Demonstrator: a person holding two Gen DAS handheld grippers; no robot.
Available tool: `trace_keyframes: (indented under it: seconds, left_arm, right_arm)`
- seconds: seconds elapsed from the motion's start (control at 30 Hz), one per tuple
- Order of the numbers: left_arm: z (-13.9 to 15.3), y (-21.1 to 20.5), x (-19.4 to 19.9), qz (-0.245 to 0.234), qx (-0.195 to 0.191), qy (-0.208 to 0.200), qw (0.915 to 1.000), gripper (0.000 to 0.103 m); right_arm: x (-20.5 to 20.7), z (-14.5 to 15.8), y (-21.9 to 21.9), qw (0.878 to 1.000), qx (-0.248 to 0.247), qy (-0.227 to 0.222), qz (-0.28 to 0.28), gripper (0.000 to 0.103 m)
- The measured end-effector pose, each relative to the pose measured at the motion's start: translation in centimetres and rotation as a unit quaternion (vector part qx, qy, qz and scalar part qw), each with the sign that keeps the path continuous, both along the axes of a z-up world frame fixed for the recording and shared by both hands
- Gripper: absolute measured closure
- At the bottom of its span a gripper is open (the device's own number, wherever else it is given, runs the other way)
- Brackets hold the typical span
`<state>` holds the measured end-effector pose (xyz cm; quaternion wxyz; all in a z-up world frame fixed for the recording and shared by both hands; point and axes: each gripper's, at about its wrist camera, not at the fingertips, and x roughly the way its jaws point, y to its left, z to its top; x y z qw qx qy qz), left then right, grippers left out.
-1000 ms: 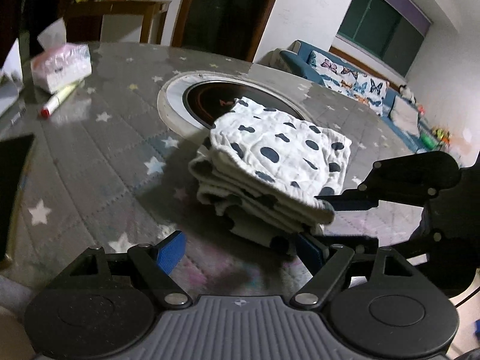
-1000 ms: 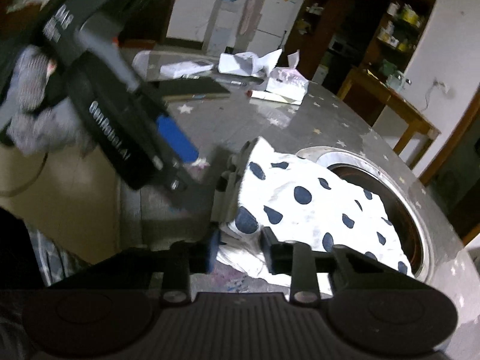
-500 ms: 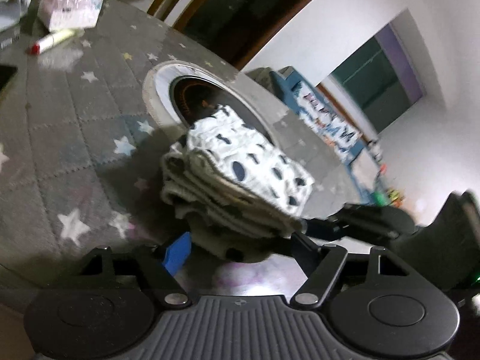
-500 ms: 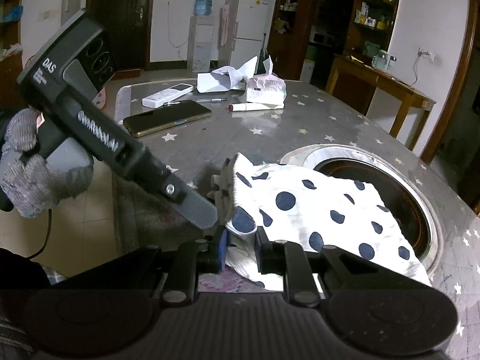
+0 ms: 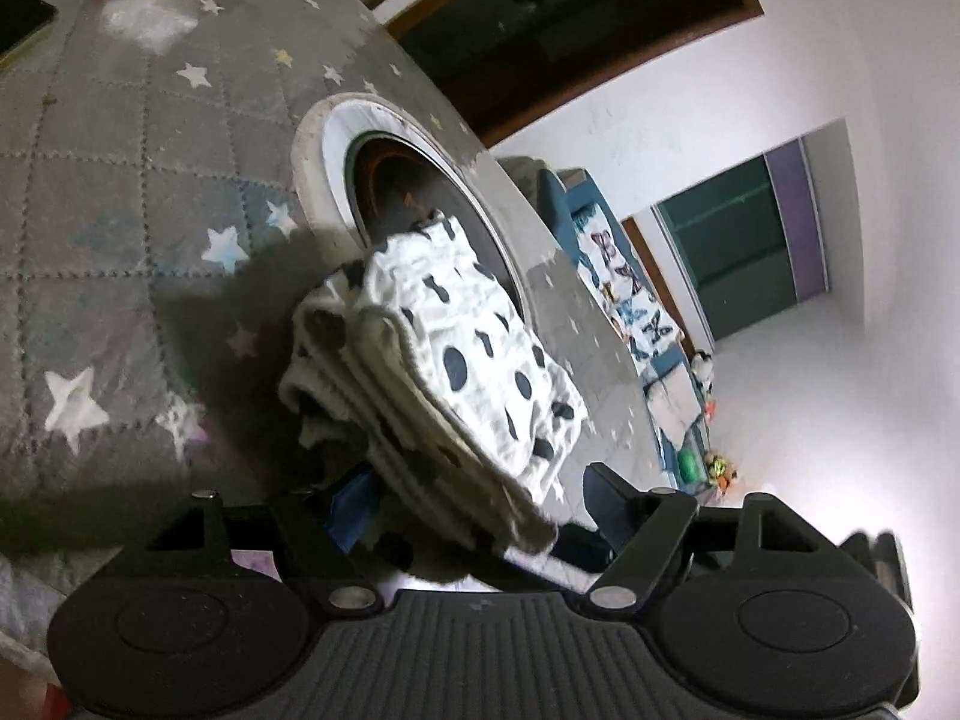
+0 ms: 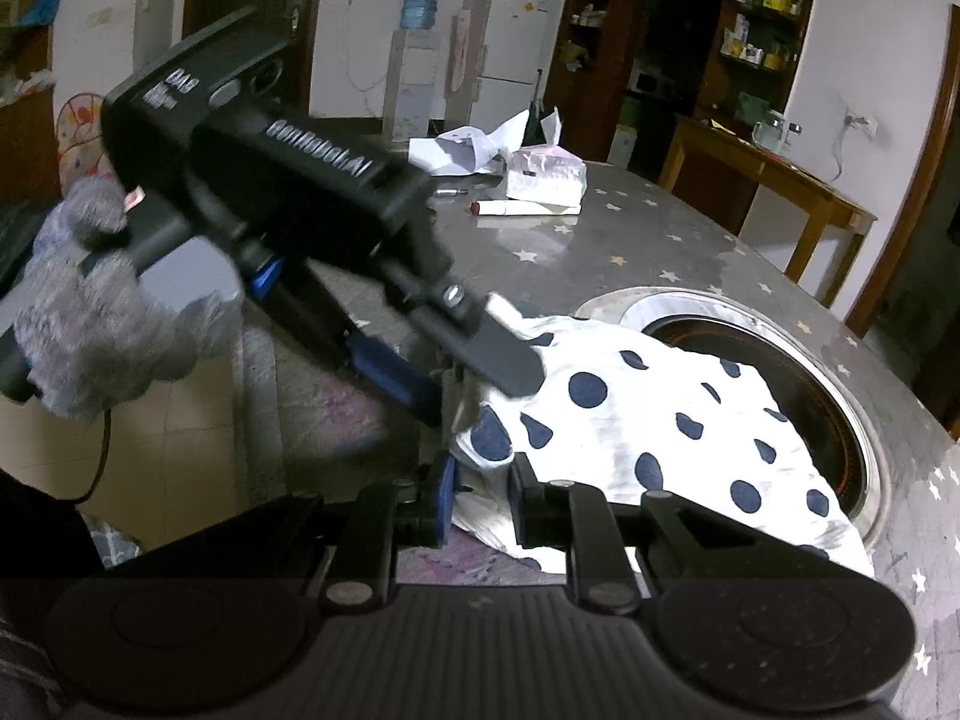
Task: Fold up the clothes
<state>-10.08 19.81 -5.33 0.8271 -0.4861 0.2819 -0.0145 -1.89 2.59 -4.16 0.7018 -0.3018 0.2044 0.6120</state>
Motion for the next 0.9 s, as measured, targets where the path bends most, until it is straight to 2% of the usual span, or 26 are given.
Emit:
trace_keyframes:
  seconds: [0.33,0.5,0.53,0.67,0.8,0.87,0.9]
  left_arm:
    - [-0.8,-0.6,1.3,0.022,-0.004,0.035,0.9991,0.027]
    - [-1.0,-0.6,1.9,0.026,0.015,0.048,0.9984,0.070]
    - [-1.2,-0.5,2.0,0.025,0.016,0.051,0.9982,0.072]
    - [-1.2,-0.4,2.1,0.022,0.019,0.050,0.9983,0.070]
    - [-1.2,-0.7,2.4,0.024,0.027,0.052,0.9980,0.067]
    - [-1.2,-0.7,2.6,0.025,0.027,0.052,0.9980,0.069]
    - [-1.2,-0.7,2.7,0.025,0.030,0.051,0.9980,0.071]
  right_arm:
    - [-0.6,-0.3,0.0,1.000,-0.005,-0.018,0.014,0.085]
    - [-0.2,0.5,-0.8,1.000,0.005,0.006,0.011,0.083]
    - [0.0,0.8,-1.1,1.000,0.008,0.013,0.008,0.083]
    - [1.5,2.0,-2.7,0.999,0.024,0.042,-0.022,0.083]
    - [4.2,2.9,-3.9,0.995,0.038,0.042,-0.076,0.082]
    - [6.2,3.1,-4.1,0.992,0.046,0.040,-0.109,0.081]
    - [7.3,3.2,-4.2,0.990,0.050,0.037,-0.127,0.077]
